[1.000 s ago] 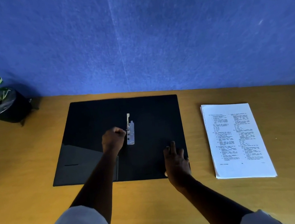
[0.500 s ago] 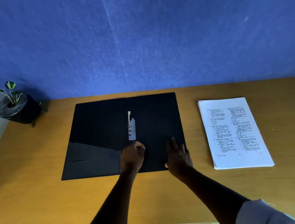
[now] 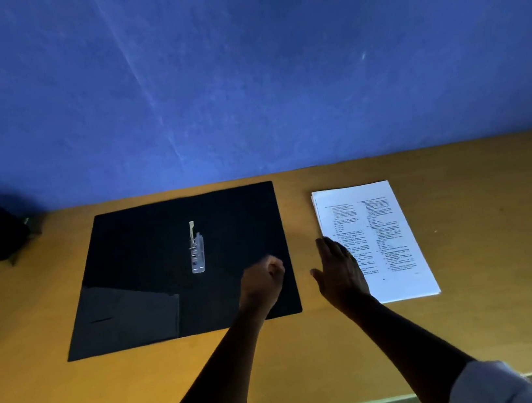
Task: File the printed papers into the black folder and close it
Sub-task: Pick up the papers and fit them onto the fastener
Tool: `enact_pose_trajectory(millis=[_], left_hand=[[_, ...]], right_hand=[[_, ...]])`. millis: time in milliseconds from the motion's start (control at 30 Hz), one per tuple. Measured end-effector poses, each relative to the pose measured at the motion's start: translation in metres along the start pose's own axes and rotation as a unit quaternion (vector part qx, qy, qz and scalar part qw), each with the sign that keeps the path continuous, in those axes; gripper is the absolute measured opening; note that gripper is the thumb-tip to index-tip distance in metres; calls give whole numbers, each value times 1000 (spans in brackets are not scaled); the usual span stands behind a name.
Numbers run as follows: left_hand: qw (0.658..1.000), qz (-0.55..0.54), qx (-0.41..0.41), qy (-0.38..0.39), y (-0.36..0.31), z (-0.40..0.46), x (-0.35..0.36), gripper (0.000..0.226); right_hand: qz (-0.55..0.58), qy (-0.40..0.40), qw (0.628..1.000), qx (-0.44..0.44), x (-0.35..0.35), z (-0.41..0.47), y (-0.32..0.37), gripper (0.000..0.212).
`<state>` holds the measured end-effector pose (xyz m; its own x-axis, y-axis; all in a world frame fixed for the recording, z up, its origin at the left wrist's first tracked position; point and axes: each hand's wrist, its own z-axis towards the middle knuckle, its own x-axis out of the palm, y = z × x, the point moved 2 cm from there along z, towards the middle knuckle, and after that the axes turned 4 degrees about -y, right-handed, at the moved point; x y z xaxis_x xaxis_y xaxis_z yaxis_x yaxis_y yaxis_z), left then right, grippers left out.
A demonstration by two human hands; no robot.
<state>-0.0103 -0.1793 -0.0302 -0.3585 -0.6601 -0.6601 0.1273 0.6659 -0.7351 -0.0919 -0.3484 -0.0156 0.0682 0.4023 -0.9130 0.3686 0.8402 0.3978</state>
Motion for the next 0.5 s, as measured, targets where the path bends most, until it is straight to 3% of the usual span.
enact_pose_trajectory(millis=[500], left_hand=[[998, 57, 17, 26, -70, 44, 74, 24]], right_hand=[[-8, -24, 996, 87, -55, 36, -114, 77]])
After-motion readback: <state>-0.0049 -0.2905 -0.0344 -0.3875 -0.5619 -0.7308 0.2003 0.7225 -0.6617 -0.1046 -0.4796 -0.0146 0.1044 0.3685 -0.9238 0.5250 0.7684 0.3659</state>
